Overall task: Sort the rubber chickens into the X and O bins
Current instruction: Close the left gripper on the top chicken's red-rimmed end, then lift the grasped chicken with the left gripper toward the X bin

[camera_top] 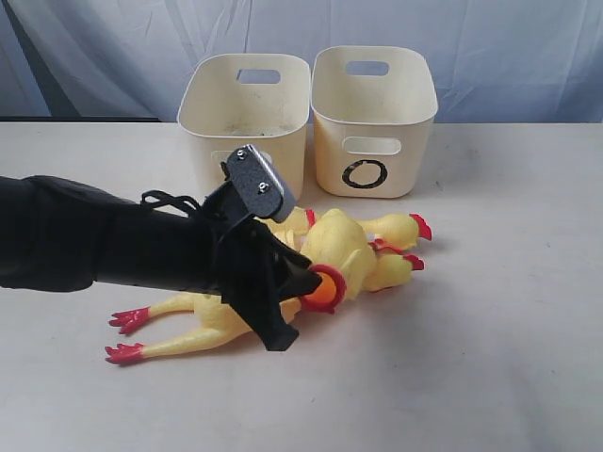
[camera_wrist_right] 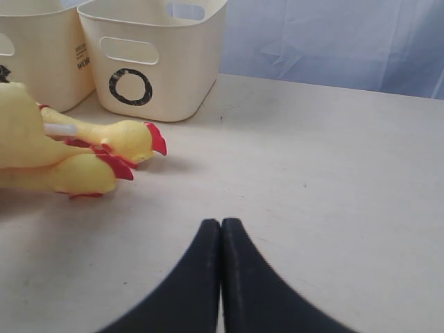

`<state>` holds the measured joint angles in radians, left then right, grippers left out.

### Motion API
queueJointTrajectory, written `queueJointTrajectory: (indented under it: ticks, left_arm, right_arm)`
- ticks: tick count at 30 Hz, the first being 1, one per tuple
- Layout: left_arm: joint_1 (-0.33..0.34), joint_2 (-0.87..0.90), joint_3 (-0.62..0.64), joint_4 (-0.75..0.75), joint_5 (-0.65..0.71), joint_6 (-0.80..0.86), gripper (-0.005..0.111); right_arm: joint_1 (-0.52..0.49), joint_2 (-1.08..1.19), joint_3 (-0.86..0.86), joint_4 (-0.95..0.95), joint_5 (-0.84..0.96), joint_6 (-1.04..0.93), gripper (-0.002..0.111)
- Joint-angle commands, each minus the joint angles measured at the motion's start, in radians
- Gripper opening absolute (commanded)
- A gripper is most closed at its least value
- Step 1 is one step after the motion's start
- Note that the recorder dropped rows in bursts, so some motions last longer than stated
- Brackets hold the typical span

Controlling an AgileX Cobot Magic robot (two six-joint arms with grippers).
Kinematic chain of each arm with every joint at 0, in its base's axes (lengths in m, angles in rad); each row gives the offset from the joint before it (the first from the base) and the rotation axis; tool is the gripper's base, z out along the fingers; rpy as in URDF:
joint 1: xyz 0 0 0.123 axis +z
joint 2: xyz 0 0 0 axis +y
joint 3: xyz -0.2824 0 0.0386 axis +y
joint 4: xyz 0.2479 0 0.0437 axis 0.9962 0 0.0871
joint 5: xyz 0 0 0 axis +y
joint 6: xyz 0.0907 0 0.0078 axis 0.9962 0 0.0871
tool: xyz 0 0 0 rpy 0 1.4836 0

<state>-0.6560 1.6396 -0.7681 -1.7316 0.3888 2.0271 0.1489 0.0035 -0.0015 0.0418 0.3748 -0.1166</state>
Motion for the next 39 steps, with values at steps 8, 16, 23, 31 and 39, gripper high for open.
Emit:
queueJointTrajectory:
  ticks: [8, 16, 23, 31, 39]
  left_arm:
    - [-0.005, -0.005, -0.002, -0.013, 0.003, -0.005, 0.000]
    - [-0.005, -0.079, -0.002, -0.013, -0.008, -0.005, 0.000]
    - [-0.005, -0.165, -0.002, -0.013, -0.063, -0.005, 0.000]
    - [-0.005, -0.234, -0.002, -0.013, -0.140, -0.005, 0.000]
    - [-0.005, -0.290, -0.002, -0.013, -0.152, -0.008, 0.000]
  right_arm:
    - [0.004, -0.004, 0.001, 0.000, -0.011, -0.001, -0.001]
    - [0.004, -0.004, 0.001, 0.000, -0.011, -0.001, -0.001]
    - [0.004, -0.004, 0.001, 0.000, -0.011, -0.001, -0.001]
    - [0.004, -0.004, 0.001, 0.000, -0.011, -0.001, -0.001]
    - [0.004, -0.004, 0.001, 0.000, -0.011, -0.001, -0.001]
